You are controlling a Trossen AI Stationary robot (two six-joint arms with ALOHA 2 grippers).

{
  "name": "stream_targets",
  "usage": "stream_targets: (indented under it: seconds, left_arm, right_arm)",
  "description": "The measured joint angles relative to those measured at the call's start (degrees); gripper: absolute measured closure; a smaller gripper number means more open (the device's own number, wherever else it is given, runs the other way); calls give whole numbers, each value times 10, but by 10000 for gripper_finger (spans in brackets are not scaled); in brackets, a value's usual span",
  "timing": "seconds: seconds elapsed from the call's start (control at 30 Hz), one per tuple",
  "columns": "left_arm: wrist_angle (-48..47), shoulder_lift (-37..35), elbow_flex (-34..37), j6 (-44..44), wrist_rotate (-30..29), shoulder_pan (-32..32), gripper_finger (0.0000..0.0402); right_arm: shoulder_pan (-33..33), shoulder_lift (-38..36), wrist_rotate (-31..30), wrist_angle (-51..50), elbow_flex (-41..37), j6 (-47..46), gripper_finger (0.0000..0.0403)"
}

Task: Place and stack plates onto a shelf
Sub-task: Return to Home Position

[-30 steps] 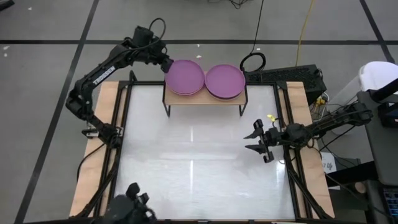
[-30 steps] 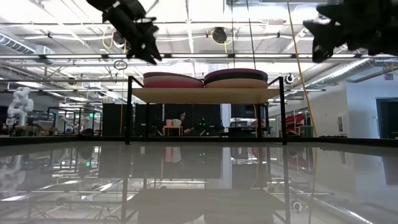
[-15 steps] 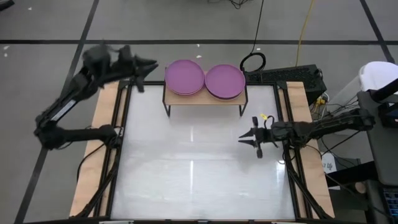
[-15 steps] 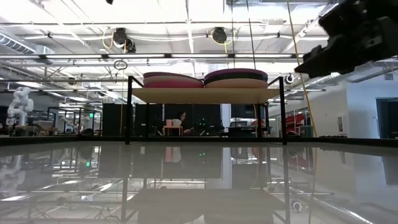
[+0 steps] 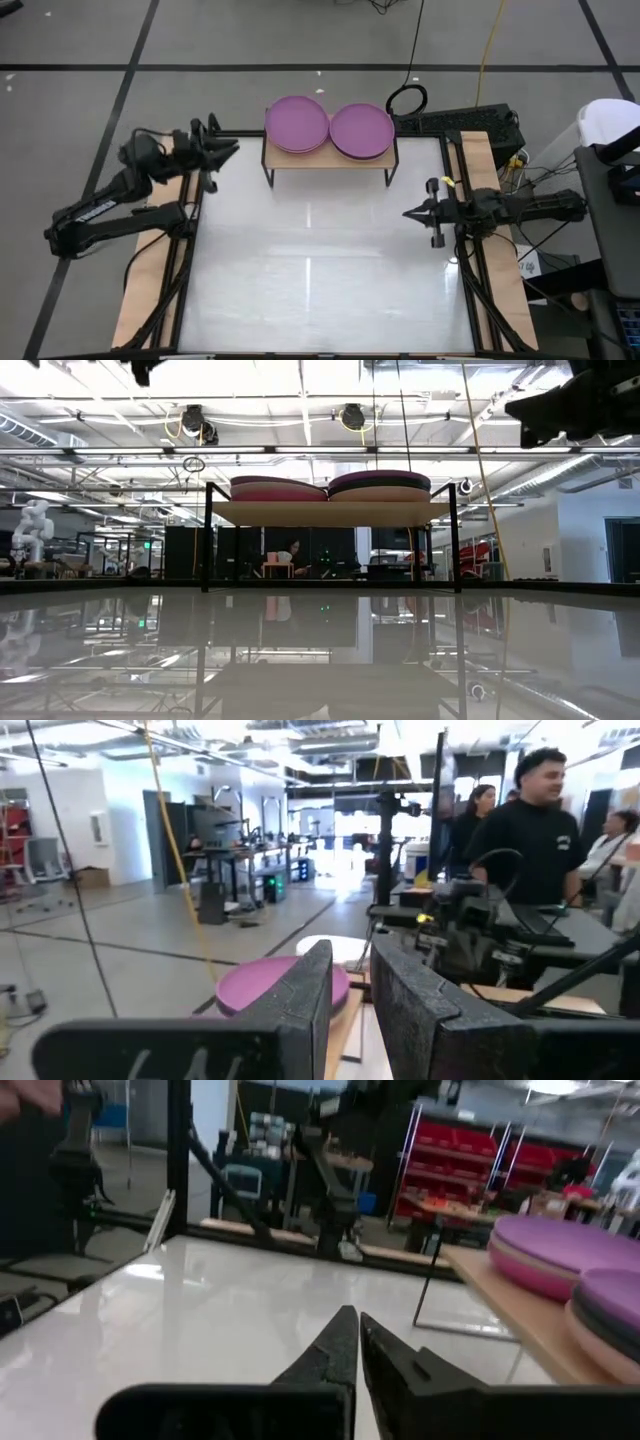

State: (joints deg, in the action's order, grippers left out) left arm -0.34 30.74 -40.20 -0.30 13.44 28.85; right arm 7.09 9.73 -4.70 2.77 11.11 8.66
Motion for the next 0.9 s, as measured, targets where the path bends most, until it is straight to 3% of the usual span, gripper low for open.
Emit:
stream_targets:
  seconds: [0.33, 0.67, 0.8, 0.9]
  left_arm:
    - [167, -97, 217, -39, -16, -48, 325]
    - [288, -114, 356, -36, -30, -73, 325]
    - [333, -113, 393, -44, -30, -78, 325]
    - [315, -113, 396, -43, -30, -84, 325]
  right_arm:
    - [0, -87, 3, -61, 0, -3, 402]
    - [0, -96, 4, -52, -36, 5, 403]
    - [0, -96, 4, -15, -60, 5, 403]
    - [0, -96, 4, 3, -72, 5, 403]
